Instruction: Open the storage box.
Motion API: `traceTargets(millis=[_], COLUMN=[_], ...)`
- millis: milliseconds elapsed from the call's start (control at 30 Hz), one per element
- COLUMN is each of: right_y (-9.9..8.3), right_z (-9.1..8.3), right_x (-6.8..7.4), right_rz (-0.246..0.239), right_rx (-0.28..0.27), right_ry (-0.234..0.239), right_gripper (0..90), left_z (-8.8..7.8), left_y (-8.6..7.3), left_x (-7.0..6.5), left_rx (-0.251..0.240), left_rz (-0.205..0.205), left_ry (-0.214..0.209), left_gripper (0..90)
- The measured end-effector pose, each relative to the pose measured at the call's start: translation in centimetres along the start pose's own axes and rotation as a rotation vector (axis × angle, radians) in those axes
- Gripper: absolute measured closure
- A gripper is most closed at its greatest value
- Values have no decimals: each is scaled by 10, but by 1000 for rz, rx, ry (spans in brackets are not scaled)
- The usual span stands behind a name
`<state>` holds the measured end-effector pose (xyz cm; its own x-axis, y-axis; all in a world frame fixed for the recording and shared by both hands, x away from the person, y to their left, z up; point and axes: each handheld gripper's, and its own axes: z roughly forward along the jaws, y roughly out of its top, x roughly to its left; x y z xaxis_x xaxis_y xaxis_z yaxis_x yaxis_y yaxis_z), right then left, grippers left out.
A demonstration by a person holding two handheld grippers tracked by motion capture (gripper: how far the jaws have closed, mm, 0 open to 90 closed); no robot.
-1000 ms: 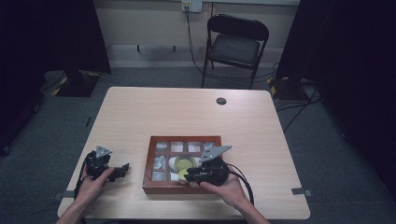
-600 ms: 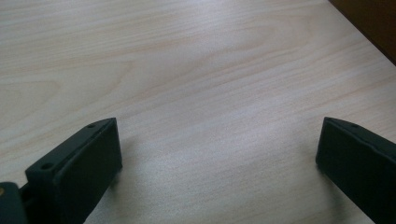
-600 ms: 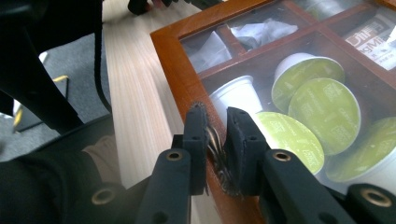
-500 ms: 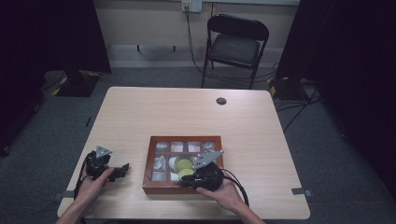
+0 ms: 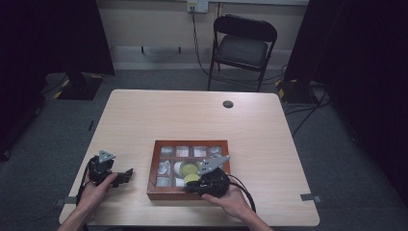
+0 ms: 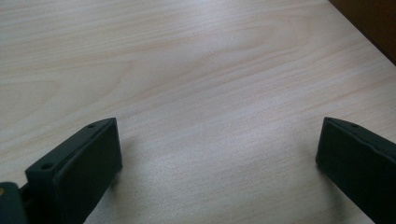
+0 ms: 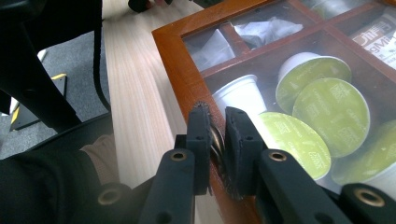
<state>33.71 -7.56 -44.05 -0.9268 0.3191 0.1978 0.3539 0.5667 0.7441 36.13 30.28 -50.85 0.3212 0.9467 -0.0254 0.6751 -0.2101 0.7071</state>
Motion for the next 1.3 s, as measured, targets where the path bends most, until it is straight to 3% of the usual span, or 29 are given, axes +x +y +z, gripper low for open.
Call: traceTargets(millis=[833,1300], right_y=[8,15], right_z=[-6,-15], right_x=[2,1], right_rz=[-23,-13], right_rx=[-6,-44], right_ry=[-7,-2], right_gripper=[814,815], left_z=[0,0], left_y=[0,0], left_x=[0,0], left_rx=[0,0], left_rz=[1,2], left_ry=[-1,-1], left_gripper=[0,0])
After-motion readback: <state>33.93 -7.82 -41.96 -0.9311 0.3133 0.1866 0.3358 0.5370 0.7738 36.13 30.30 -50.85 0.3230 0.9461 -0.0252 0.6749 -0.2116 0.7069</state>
